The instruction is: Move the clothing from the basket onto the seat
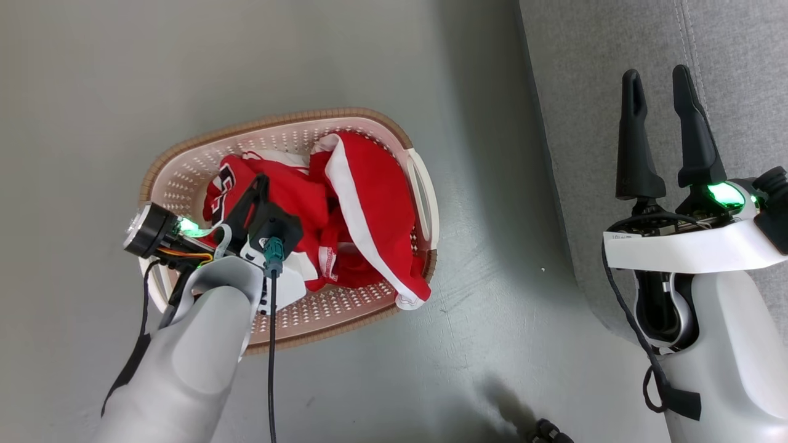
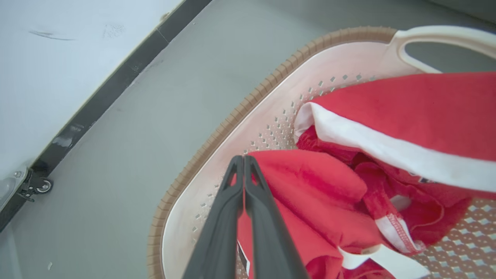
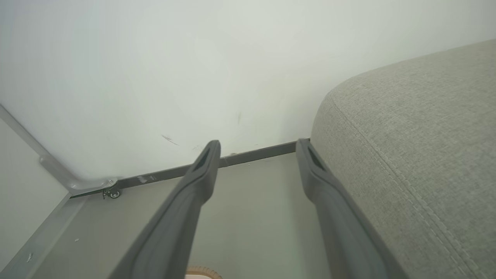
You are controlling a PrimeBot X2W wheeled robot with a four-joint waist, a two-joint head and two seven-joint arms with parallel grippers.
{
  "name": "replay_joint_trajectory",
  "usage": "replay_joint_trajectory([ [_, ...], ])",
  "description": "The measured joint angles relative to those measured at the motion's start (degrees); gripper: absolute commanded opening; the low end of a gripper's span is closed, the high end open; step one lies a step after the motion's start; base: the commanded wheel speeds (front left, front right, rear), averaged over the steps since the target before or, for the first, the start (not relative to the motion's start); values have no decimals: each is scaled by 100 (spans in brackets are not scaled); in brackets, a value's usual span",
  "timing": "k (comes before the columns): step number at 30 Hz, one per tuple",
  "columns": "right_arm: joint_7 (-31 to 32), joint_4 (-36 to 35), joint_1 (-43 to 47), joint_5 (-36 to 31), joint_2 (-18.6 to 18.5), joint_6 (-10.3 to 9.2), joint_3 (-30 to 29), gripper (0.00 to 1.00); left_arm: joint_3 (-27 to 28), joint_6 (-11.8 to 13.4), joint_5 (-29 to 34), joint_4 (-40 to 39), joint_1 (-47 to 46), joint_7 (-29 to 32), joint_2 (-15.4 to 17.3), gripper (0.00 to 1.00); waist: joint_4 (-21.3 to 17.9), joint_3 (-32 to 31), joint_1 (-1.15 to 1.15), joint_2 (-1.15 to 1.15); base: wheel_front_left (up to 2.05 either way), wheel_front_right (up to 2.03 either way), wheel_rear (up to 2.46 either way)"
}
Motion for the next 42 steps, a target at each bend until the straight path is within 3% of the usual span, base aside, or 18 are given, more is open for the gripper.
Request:
replay_joint_trajectory([
  [42,0,289,396,-491,-5,0,-405,100,89,315,-660,-2499,1601,-122,-37,0,633,-1390,0,0,0,0,0],
])
